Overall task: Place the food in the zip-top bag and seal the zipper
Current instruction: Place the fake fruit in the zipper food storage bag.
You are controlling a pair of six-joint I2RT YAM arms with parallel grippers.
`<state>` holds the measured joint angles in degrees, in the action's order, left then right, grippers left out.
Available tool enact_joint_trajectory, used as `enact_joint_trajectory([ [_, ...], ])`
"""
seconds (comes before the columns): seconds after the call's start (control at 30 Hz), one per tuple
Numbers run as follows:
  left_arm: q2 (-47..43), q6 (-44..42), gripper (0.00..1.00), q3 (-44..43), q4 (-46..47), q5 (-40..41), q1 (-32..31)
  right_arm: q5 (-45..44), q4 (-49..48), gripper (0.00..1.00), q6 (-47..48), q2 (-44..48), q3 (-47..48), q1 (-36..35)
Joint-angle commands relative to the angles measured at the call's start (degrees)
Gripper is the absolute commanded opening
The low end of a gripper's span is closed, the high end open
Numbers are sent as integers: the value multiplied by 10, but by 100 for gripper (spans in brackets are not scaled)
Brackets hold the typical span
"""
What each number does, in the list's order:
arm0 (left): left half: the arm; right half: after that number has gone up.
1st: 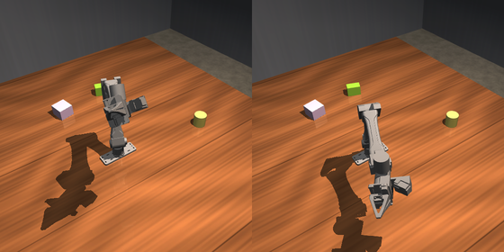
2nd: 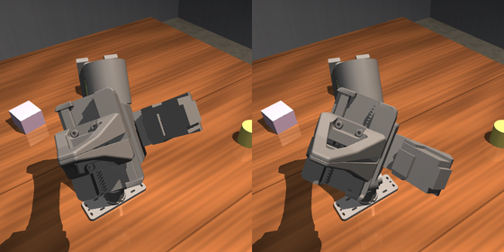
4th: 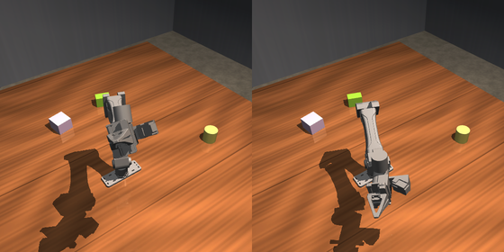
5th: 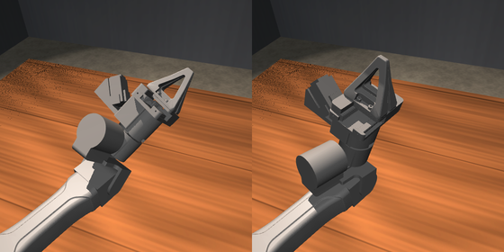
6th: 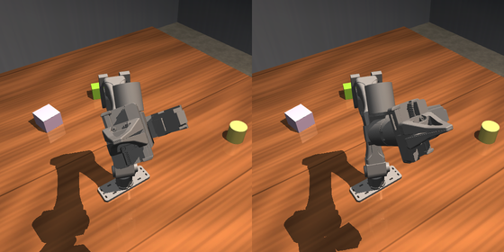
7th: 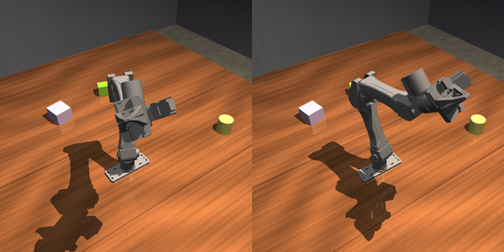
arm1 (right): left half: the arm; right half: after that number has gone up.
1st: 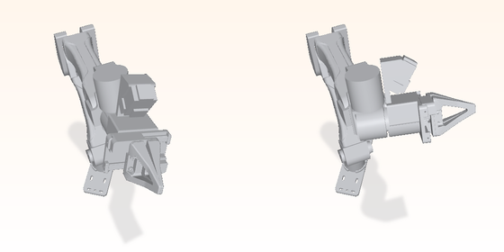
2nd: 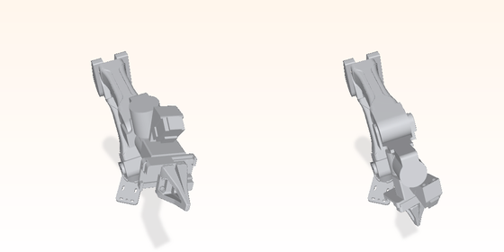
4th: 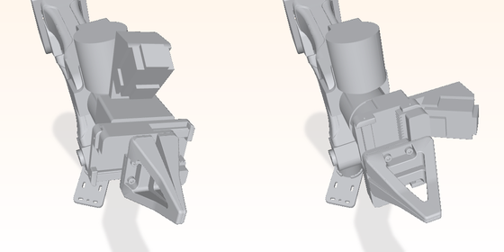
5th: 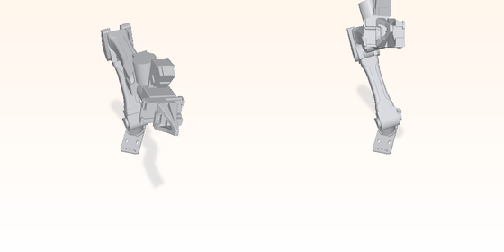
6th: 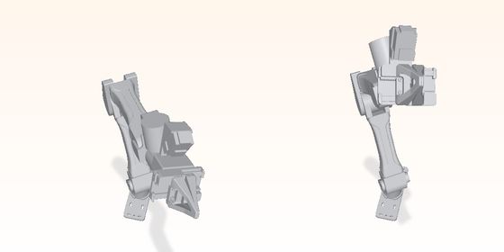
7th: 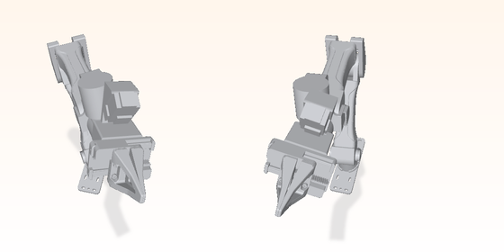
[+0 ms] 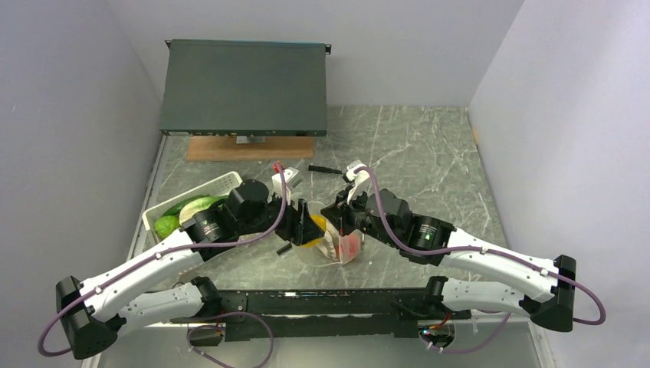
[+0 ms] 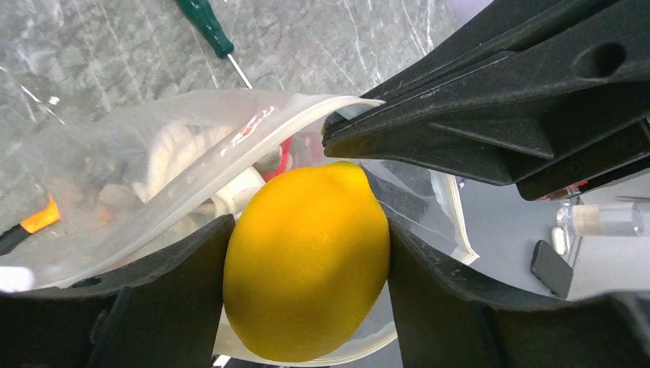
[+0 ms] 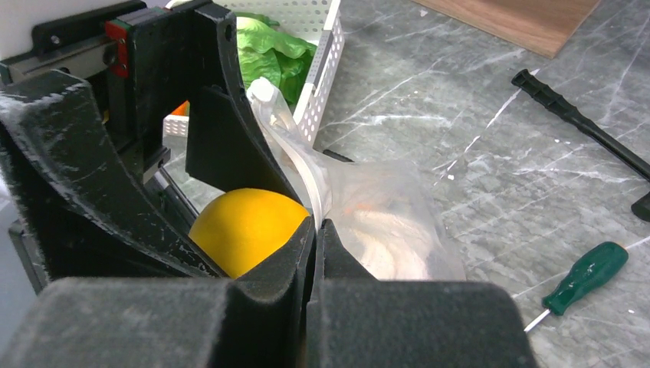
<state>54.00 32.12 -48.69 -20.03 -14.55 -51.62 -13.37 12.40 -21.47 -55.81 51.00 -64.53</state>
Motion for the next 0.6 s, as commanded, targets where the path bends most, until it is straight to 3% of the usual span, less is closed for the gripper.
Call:
enact_joint_trajectory([
  [0.0,-15,-4,74,-32,2,31,-3,5,-33,0,1,6,21,3],
  [0.27,-14,-16,93,-50,-12,37,-13,6,-37,0,2,6,17,3],
  [0.47,-37,-25,90,-68,-50,92,-13,4,-33,0,4,6,17,3],
  [0.57,-67,8,87,-71,-73,187,-13,-1,-30,0,3,11,11,4],
])
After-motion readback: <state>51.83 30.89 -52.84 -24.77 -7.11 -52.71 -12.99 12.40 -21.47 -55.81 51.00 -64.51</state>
